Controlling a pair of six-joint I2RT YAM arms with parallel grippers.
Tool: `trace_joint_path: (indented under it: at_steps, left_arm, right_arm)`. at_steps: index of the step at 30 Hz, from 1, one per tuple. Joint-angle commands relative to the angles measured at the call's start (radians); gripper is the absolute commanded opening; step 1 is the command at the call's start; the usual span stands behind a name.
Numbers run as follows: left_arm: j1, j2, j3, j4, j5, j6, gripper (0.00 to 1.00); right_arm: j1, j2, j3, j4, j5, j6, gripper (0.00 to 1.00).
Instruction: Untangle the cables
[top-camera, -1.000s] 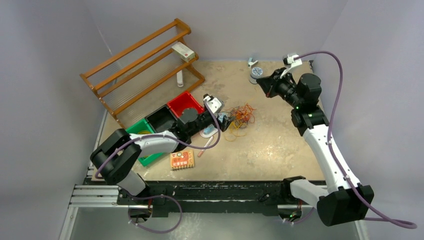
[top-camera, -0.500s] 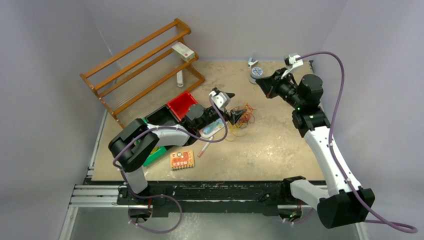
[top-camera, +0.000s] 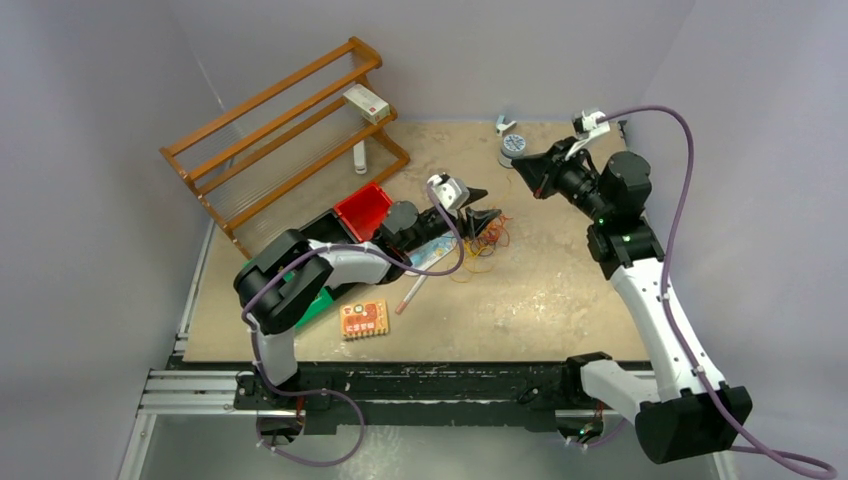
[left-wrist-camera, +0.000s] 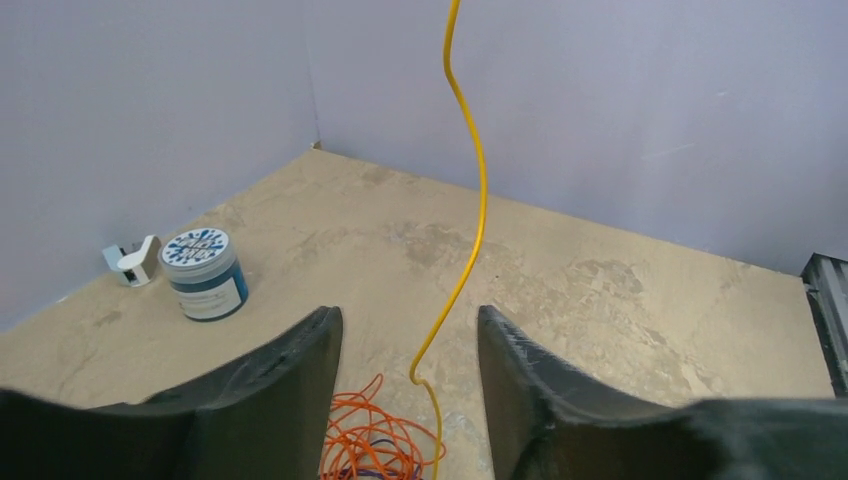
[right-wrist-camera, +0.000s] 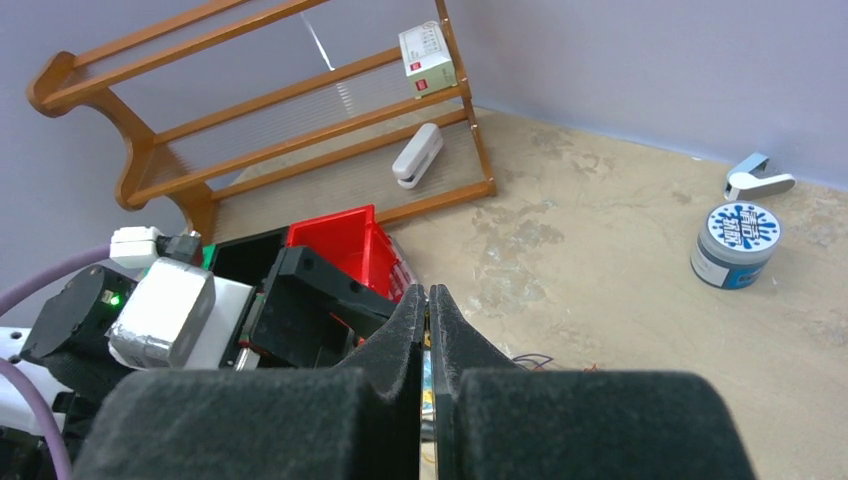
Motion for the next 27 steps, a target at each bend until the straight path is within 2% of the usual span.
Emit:
trace_joint_path:
  at_steps: [1, 4, 9, 13, 19, 22, 27]
  left_arm:
    - [-0.007, 0.008, 0.065, 0.025, 0.049, -0.027, 0.44]
    - [-0.008, 0.003, 0.072, 0.004, 0.056, -0.033, 0.23]
    - [-0.007, -0.025, 0.066, -0.02, 0.031, -0.035, 0.0]
    - [-0.008, -0.071, 0.06, -0.058, -0.005, -0.028, 0.0]
    - [-0.008, -0.147, 0.07, -0.158, -0.069, -0.003, 0.0]
    - [-0.007, -0.173, 0.07, -0.185, -0.1, 0.01, 0.0]
    - [-0.007, -0.194, 0.108, -0.261, -0.122, 0.015, 0.0]
  right_arm:
    - [-0.004, -0.037, -0.004, 0.036, -0.029, 0.017, 0.0]
    - [-0.004, -0.044, -0.019, 0.042, -0.018, 0.023, 0.0]
    - [-0.003, -0.061, -0.048, 0.057, 0.016, 0.036, 0.0]
    - [-0.003, -0.105, -0.103, 0.08, 0.091, 0.049, 0.01]
    - [-0.004, -0.182, -0.2, 0.096, 0.209, 0.082, 0.31]
    - [-0.004, -0.229, -0.254, 0.111, 0.238, 0.085, 0.49]
    - [-0.003, -0.304, -0.391, 0.245, 0.24, 0.082, 0.58]
